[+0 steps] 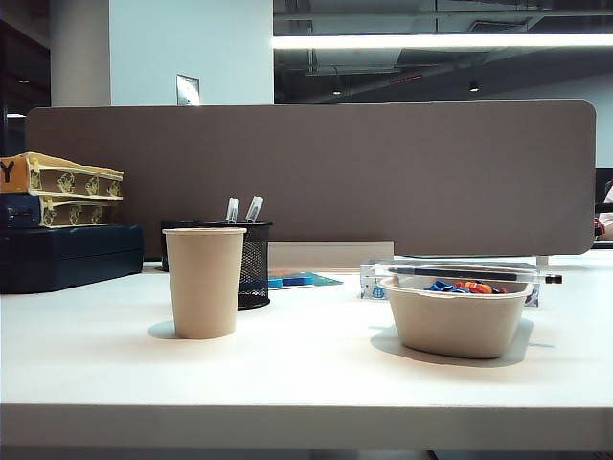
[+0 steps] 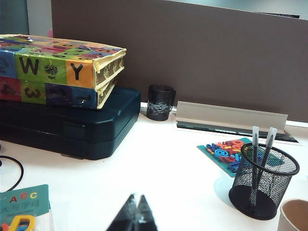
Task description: Pick up one pen and put it in the pen container.
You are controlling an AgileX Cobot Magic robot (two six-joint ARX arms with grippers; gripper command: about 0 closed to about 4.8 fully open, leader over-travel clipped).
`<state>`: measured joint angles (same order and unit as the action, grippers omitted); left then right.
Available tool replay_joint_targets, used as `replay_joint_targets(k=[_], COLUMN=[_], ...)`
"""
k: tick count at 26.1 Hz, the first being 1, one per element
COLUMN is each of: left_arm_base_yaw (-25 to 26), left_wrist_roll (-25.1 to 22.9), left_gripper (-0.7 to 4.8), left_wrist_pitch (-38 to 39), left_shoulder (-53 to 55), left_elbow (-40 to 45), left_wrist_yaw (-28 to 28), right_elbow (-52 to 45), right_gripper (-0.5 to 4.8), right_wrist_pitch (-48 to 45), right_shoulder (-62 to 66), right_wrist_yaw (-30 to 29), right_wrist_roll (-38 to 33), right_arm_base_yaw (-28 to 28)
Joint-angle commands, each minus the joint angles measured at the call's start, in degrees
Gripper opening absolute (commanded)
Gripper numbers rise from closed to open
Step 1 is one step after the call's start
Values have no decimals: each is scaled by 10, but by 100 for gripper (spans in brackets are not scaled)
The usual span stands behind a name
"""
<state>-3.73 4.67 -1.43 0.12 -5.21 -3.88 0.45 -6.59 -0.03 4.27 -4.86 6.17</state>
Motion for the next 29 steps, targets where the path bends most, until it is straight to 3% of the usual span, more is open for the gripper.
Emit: replay_joint_targets(k=[1, 12, 18, 21, 22, 29], left_arm_base_yaw=[0, 0, 0, 0, 0, 0], left_wrist_roll=[0, -1, 3, 3, 3, 2], left_gripper=[-5, -5, 4, 5, 30, 35], left_wrist_pitch=[-5, -19, -21, -23, -25, -25], left_shoulder=[0, 0, 0, 0, 0, 0], left_elbow=[-2, -2, -2, -3, -4, -27], left_wrist_yaw=[0, -14, 16, 38, 53, 57], right_elbow=[2, 2, 12, 36, 45, 56], right_gripper=[-1, -1, 5, 34, 51, 55], right_wrist_pitch=[-9, -23, -27, -27, -27, -25], right_shoulder=[-2, -2, -2, -2, -1, -1], right_wrist_yaw=[1, 20, 20, 6, 5, 1], right_wrist_roll=[0, -17, -34, -33, -33, -33], right_arm_base_yaw=[-1, 0, 0, 0, 0, 0])
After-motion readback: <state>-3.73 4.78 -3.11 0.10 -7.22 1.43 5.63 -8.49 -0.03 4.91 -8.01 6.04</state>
